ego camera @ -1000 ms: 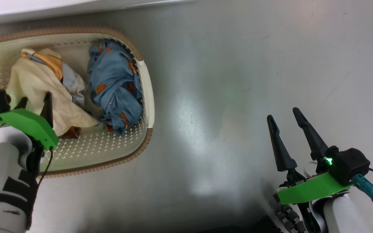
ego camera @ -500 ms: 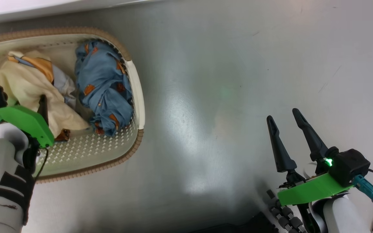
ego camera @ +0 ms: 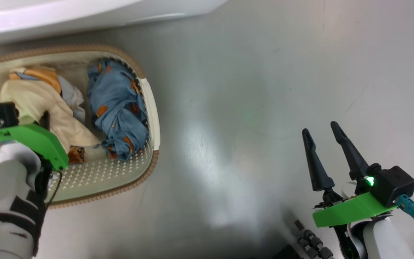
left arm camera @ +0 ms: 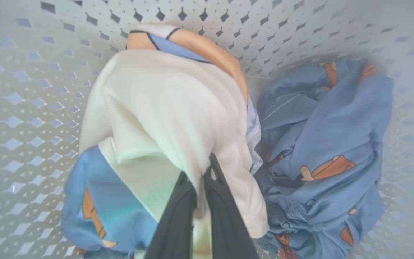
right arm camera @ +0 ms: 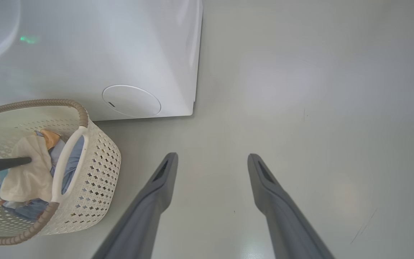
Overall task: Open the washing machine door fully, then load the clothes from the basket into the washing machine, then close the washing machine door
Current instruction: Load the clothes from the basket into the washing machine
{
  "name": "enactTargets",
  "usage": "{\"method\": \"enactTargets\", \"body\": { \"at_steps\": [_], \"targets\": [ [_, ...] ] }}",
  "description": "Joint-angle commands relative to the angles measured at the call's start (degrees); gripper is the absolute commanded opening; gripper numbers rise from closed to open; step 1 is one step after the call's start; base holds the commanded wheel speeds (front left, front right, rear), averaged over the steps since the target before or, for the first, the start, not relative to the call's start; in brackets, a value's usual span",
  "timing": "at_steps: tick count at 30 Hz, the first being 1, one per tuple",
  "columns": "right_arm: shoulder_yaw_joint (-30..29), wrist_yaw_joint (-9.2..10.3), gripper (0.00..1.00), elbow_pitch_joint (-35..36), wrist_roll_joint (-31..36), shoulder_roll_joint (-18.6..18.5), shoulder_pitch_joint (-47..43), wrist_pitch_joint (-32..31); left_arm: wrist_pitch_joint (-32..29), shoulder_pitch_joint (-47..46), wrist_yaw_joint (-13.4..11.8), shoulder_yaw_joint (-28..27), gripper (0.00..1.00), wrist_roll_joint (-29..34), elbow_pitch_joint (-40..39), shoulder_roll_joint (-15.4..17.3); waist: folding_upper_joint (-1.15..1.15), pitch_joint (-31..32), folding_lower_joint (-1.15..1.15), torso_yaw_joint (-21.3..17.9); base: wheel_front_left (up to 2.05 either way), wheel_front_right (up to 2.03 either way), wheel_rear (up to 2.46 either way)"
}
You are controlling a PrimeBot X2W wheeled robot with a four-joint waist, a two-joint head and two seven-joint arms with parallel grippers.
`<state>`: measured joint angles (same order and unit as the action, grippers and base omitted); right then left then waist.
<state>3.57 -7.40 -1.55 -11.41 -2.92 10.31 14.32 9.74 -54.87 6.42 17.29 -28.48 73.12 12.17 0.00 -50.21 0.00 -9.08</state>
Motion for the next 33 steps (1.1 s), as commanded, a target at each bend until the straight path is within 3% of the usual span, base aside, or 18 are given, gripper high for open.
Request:
{"method": "enactTargets", "body": {
  "at_steps": [1, 15, 25, 33],
  "targets": [
    [0.71, -0.09, 1.0, 0.6, -0.6, 0.04, -2.08, 0.68, 1.33, 3.11, 0.28, -0.62, 0.0, 0.14, -0.23, 2.08, 0.0, 2.5, 0.0, 0.45, 0.0, 0.0, 0.0],
    [-0.95, -0.09, 1.0, -0.82, 1.52, 0.04, -0.48, 0.68, 5.18, 10.87, 1.02, 0.94, 0.0, -0.99, -6.32, 0.32, 0.0, 13.47, 0.0, 4.03, 0.0, 0.0, 0.0],
    [-1.88, -0.09, 1.0, -1.21, 2.62, 0.03, -1.94, 0.68, 5.24, 21.52, 0.65, -3.4, 0.0, -0.03, -20.95, 0.39, 0.0, 21.83, 0.0, 5.78, 0.0, 0.0, 0.0],
    [-2.04, -0.09, 1.0, -1.84, 2.39, -0.84, -3.75, 0.68, 5.25, 31.34, 0.17, -7.36, 0.0, 2.93, -32.3, -1.36, 0.0, 29.01, 0.0, 7.53, 0.0, 0.0, 0.0]
  ]
}}
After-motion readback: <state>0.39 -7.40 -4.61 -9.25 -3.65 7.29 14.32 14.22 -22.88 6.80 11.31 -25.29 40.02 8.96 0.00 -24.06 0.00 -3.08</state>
